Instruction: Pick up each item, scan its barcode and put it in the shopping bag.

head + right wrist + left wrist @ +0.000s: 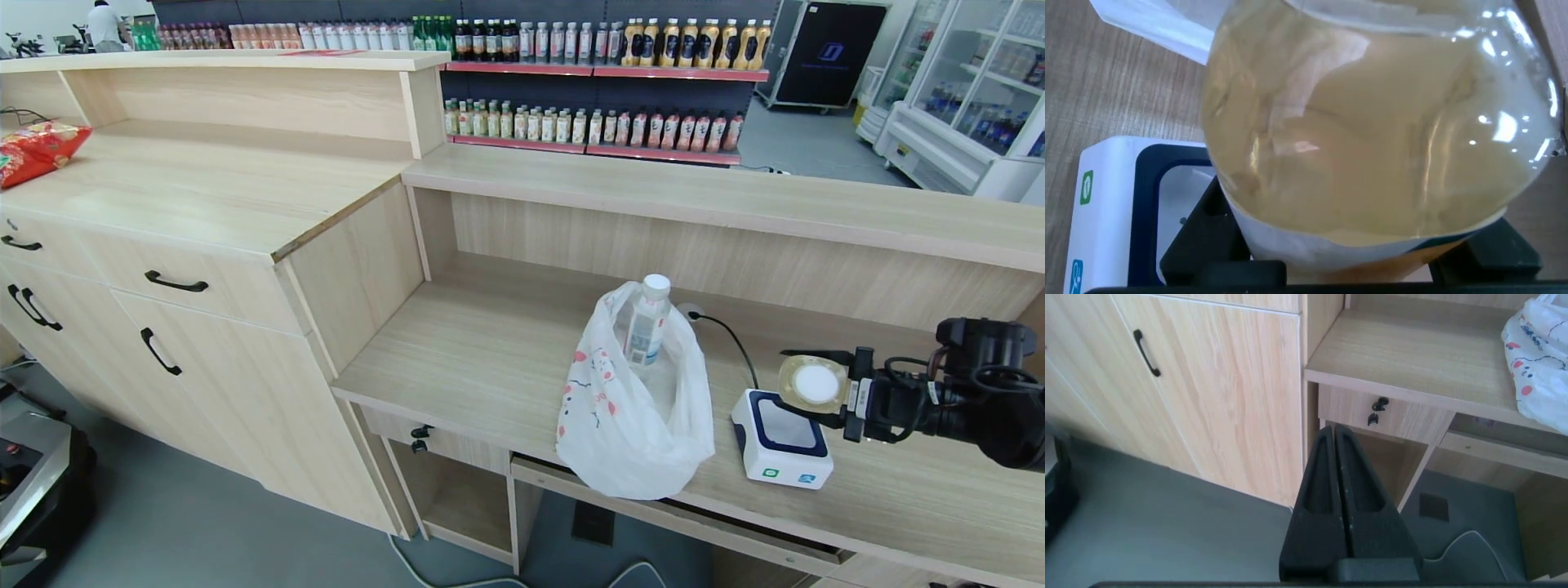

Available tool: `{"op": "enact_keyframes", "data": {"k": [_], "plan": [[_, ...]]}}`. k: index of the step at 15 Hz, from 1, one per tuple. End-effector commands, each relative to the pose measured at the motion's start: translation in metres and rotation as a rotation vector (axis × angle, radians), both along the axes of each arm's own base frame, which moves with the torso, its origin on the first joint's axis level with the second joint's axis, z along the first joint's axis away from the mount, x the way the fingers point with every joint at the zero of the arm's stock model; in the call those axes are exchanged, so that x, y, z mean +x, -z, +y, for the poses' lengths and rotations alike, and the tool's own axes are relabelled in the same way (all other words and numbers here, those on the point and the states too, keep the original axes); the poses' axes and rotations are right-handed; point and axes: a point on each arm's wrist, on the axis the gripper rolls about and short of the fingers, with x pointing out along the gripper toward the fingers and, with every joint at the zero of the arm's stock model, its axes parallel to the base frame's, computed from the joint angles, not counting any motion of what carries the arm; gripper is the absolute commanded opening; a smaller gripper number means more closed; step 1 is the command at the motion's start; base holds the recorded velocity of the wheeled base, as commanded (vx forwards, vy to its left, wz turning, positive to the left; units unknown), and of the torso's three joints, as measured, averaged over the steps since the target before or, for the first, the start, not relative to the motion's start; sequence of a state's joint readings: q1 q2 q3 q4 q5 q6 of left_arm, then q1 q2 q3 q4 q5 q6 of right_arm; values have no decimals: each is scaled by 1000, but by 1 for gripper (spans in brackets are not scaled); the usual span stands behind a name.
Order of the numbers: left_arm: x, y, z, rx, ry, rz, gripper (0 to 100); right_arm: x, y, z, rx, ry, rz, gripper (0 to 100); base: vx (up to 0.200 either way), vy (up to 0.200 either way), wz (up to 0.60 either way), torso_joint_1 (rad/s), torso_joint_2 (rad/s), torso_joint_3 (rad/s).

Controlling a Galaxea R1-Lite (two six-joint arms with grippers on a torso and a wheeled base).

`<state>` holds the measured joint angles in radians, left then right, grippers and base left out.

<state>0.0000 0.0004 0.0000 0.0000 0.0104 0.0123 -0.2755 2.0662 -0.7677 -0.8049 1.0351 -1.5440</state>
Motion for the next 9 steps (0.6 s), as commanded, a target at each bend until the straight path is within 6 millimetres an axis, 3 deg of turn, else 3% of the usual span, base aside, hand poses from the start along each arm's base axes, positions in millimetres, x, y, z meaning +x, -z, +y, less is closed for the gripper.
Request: {"op": "enact_keyframes", "data": {"k": [1,9], "plan": [[0,0,0,0,0,0,0,1,2,0,1,-1,4,0,0,0,0,0,0,0],[0,0,0,0,0,0,0,8,2,3,0,-14,-5,0,0,0,0,0,0,0]]}}
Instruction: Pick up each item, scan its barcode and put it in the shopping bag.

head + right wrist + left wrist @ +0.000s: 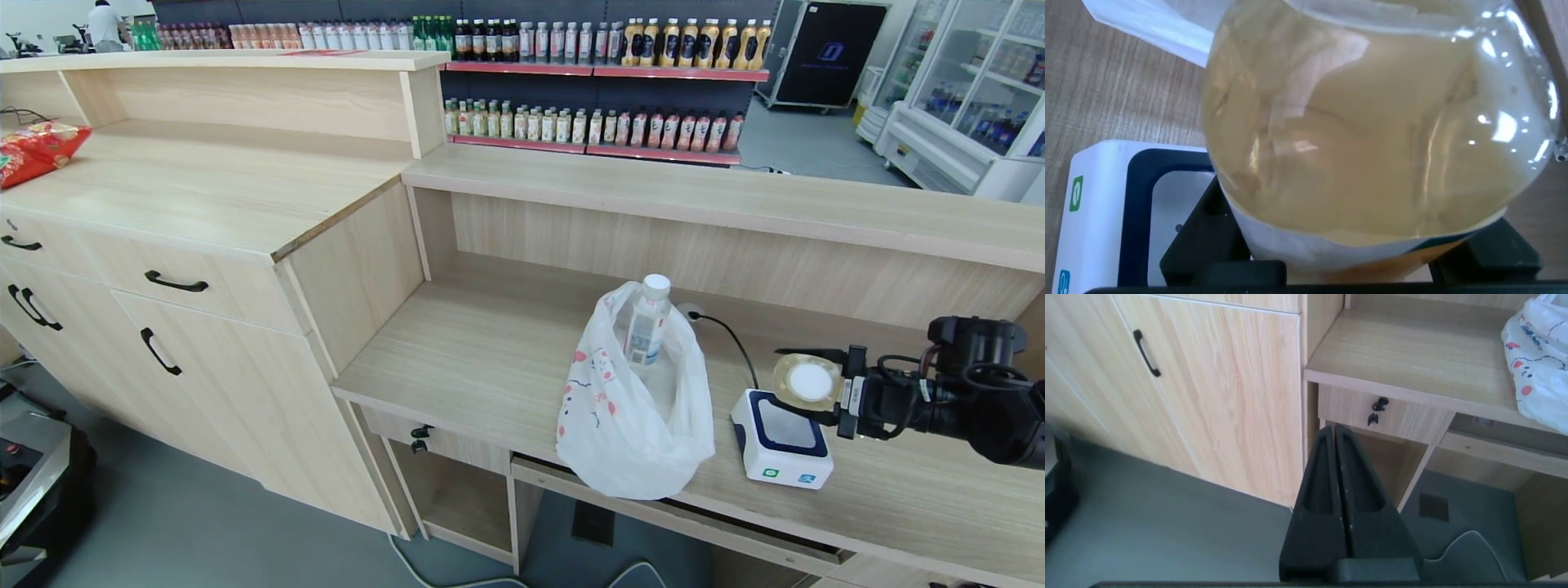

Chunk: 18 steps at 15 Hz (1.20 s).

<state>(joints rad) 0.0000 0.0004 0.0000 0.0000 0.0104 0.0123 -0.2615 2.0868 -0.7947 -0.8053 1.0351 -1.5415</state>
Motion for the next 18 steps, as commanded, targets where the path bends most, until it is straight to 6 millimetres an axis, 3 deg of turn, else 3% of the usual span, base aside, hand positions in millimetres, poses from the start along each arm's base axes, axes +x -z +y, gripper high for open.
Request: {"op": "enact_keyframes", "data": {"k": [1,4,7,9,11,13,14,17,18], "plan": [[0,0,0,0,0,0,0,0,-1,0,0,-1,-2,0,0,0,0,0,0,0],[0,0,0,0,0,0,0,-15,-13,-3,1,20,-6,0,0,0,0,0,0,0],[0,0,0,0,0,0,0,-55,-47,-11,60,97,77,0,0,0,0,0,0,0],[0,0,0,0,0,0,0,-94,-88,-9,181,184,191,0,0,0,0,0,0,0],[0,0,0,0,0,0,0,-128,-114,-9,295,278,264,0,0,0,0,0,0,0],[0,0,0,0,0,0,0,-148,-125,-5,383,352,320,0,0,0,0,0,0,0],[0,0,0,0,0,0,0,-159,-135,-3,483,483,364,0,0,0,0,0,0,0],[0,0,0,0,0,0,0,-166,-139,0,664,733,444,0,0,0,0,0,0,0],[0,0,0,0,0,0,0,-162,-141,8,810,891,482,0,0,0,0,0,0,0]]}}
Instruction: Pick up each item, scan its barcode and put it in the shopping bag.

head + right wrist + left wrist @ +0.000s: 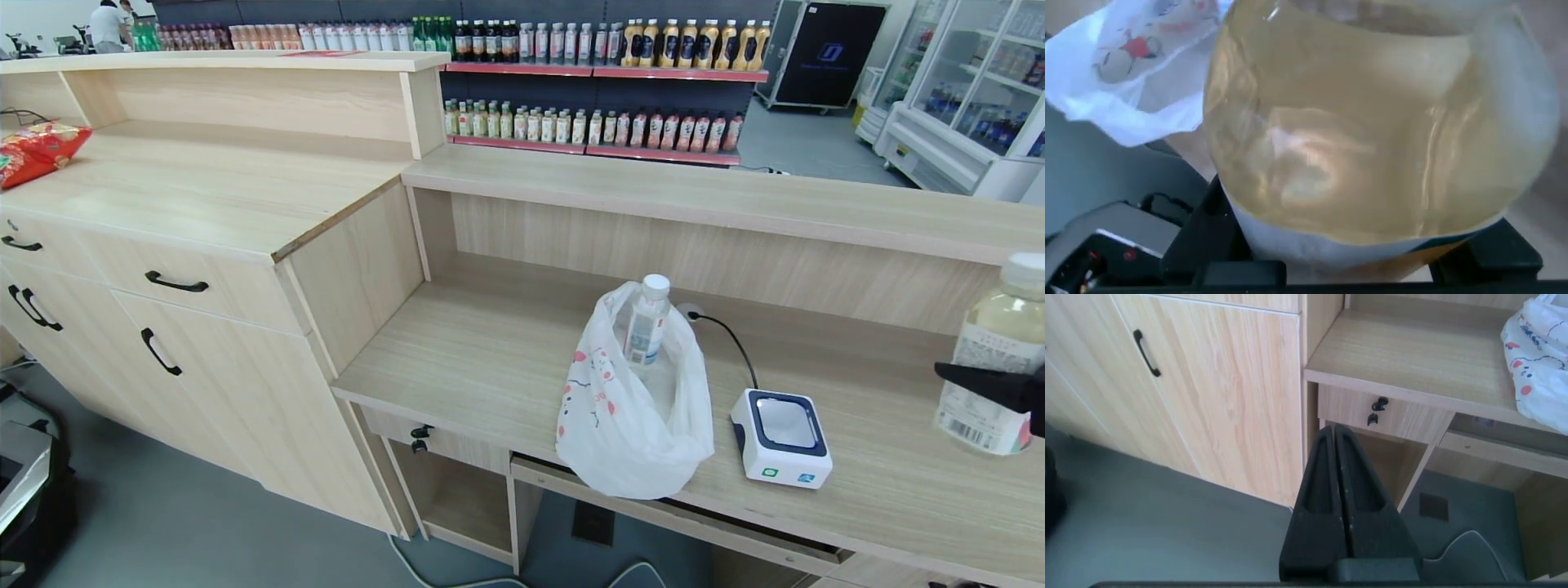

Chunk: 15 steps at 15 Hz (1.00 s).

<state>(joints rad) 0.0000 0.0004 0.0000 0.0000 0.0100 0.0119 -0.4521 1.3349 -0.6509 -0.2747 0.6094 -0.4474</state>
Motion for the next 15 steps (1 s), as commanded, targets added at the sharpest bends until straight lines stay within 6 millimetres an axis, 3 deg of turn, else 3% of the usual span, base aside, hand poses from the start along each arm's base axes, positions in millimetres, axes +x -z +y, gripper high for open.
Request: {"op": "enact_keyframes", "data": {"k": [1,2,5,10,12,15], "plan": [[0,0,0,0,-1,0,0,-5,-12,16,71,134,-27,0,0,0,0,0,0,0],[0,0,0,0,-1,0,0,2,-12,30,145,247,-41,0,0,0,0,0,0,0],[0,0,0,0,-1,0,0,12,-10,57,115,254,-122,0,0,0,0,0,0,0],[0,0,0,0,-2,0,0,18,-5,60,-184,272,-152,0,0,0,0,0,0,0],[0,0,0,0,-1,0,0,22,-5,66,-209,221,-179,0,0,0,0,0,0,0],[0,0,0,0,-1,0,0,30,-7,79,-197,162,-261,0,0,0,600,-2,5,4]]}}
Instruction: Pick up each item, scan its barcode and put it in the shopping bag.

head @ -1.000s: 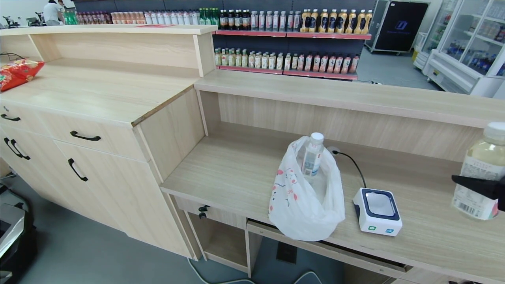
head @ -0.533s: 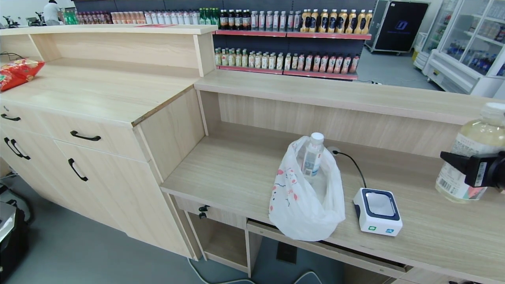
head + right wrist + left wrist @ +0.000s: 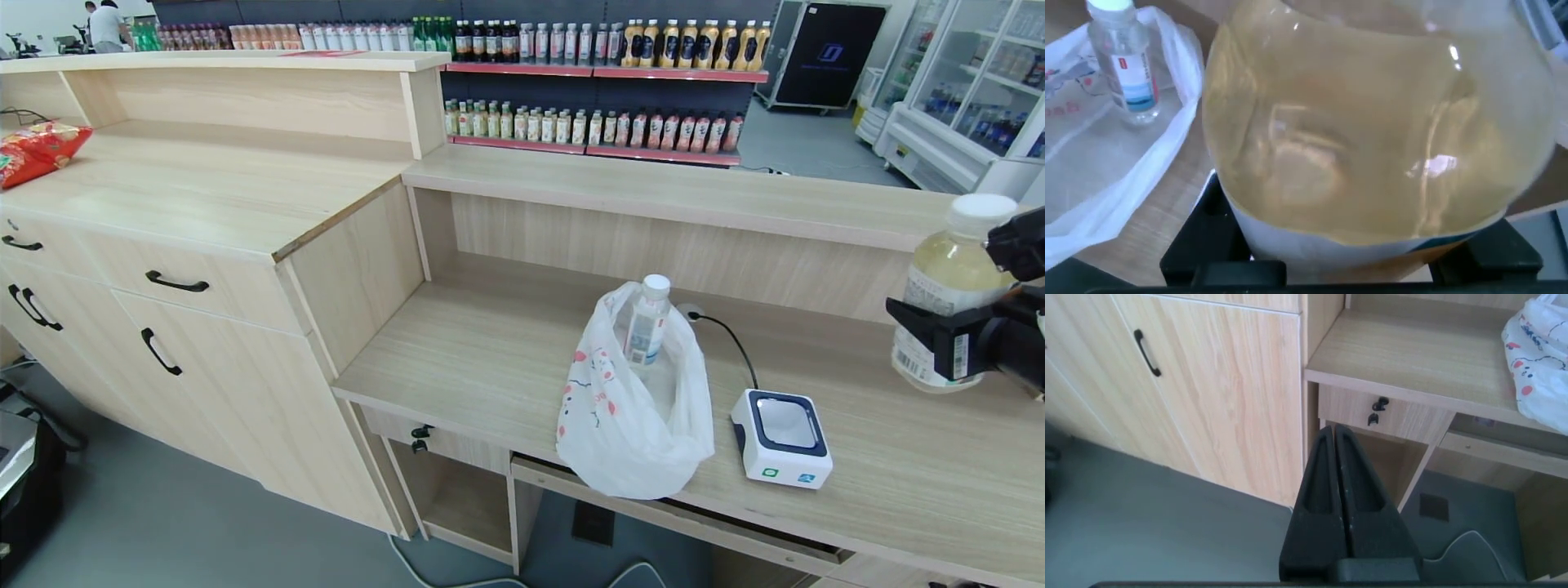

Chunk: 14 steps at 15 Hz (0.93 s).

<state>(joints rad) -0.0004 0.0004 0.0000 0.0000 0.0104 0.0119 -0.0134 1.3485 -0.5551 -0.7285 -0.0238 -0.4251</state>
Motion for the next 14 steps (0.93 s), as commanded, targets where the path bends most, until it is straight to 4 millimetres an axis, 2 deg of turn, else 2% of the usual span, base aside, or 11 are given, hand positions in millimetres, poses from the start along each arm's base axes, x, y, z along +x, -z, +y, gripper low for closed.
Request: {"op": "enact_keyframes", "data": {"k": [1,3,8,10,12,14], "plan": [[0,0,0,0,-1,0,0,8,7,7,2,-42,26,0,0,0,600,2,7,7],[0,0,0,0,-1,0,0,17,25,4,50,-205,109,0,0,0,0,0,0,0],[0,0,0,0,-1,0,0,49,68,5,90,-300,276,0,0,0,0,0,0,0],[0,0,0,0,-1,0,0,59,79,6,100,-355,273,0,0,0,0,0,0,0],[0,0,0,0,-1,0,0,71,93,6,125,-498,268,0,0,0,0,0,0,0],[0,0,0,0,-1,0,0,73,101,2,121,-582,279,0,0,0,0,0,0,0]]}}
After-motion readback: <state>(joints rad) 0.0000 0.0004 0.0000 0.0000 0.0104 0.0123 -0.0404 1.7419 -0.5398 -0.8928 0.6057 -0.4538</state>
